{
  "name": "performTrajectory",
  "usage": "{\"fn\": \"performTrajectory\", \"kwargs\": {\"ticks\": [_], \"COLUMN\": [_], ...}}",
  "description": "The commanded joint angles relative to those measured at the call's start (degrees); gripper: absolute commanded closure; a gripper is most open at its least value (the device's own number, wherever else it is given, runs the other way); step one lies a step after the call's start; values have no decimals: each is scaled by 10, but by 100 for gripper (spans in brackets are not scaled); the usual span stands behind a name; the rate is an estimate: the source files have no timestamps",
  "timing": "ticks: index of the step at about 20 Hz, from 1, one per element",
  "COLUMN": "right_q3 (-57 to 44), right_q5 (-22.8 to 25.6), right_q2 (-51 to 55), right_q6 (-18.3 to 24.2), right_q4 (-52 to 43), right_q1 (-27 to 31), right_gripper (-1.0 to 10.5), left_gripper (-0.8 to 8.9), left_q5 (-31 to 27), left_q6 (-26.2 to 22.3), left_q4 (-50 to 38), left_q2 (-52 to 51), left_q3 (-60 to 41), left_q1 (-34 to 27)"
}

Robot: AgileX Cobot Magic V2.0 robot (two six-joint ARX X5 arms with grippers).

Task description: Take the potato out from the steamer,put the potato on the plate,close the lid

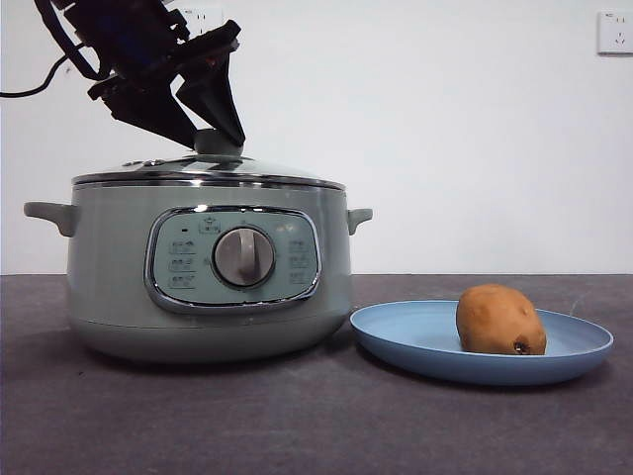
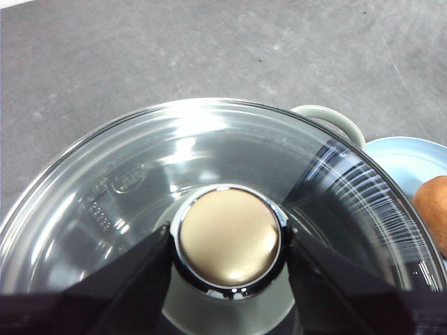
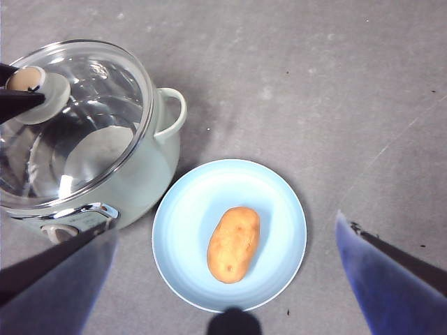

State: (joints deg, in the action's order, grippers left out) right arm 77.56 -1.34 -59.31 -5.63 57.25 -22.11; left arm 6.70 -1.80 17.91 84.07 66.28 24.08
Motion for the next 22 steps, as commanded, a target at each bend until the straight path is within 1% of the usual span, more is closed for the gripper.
{"fn": "performTrajectory", "kwargs": {"ticks": [1,3,4,5,6,7,8,11,14,19,22], "right_q3": [-1,-1,-1,-1,-1,-1,-1,-1,-1,-1,-1], "right_q5": [2,0,0,0,0,0,0,0,0,-1,-2], "right_q2": [-2,-2,-2,-2,-2,-2,-2,-2,-2,-2,-2], "right_q6": [-6,-6,-6,-6,-6,-6,-6,-6,-6,-5,-5], "right_q4": [-1,-1,-1,-1,0,0,1,1,2,2,2], "right_q1": [0,0,0,0,0,0,0,0,0,0,0], "right_gripper": [384,384,384,384,384,384,384,384,384,384,384], "left_gripper": [815,811,789,684,545,442,382,373,374,374,375], "left_q5": [-4,-4,-4,-5,-5,-5,-5,-4,-4,2,45], "left_q6": [2,4,4,4,4,4,4,4,4,3,3], "left_q4": [17,16,16,14,10,5,0,-2,15,93,137], "left_q2": [3,3,3,3,3,3,3,3,-5,-59,-120], "left_q3": [-7,-7,-7,-7,-7,-7,-7,5,41,122,155], "left_q1": [-2,-2,-2,-2,-2,-2,-2,-2,-2,-1,-1]}}
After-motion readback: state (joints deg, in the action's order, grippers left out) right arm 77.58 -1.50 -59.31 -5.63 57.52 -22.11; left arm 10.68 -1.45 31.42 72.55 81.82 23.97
